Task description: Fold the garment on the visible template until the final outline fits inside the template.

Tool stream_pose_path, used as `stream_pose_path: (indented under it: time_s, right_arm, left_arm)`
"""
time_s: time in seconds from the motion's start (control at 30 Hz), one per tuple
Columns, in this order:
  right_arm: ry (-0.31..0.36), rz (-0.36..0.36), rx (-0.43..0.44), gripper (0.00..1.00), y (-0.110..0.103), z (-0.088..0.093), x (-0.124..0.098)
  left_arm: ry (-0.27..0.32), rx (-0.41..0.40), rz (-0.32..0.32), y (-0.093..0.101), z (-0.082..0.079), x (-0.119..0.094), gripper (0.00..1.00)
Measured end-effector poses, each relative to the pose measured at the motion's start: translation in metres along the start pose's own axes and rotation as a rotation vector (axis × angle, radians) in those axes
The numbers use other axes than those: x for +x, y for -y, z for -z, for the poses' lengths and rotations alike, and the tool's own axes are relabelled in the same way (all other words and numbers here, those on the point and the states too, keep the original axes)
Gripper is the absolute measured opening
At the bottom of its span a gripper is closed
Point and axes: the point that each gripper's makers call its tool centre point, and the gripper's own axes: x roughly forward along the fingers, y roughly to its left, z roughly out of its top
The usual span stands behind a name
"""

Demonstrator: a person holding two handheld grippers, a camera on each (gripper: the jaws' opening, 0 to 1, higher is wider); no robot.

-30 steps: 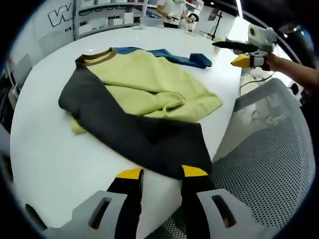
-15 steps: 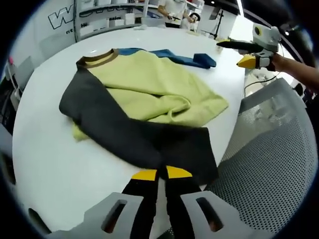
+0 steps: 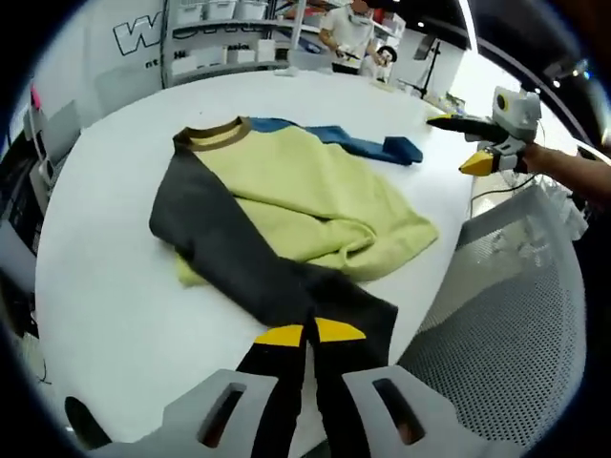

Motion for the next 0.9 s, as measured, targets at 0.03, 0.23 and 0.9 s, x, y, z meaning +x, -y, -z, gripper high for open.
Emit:
stream_pose_path:
  time_s: [0.03,0.23,0.9]
  right_arm:
    - [0.003,0.001,0.001,0.95,0.000,0.000,0.000]
    - [0.009,0.000,0.002,0.97,0.000,-0.001,-0.002]
    - [0.022,-0.011,0.011,0.99,-0.003,-0.002,-0.004]
  left_arm:
    - [0.012,0.004,-0.011,-0.003,-0.004,-0.003,0.04]
    - [0.078,0.012,-0.090,-0.030,-0.031,-0.022,0.04]
    - [0.227,-0.013,-0.217,-0.092,-0.094,-0.060,0.04]
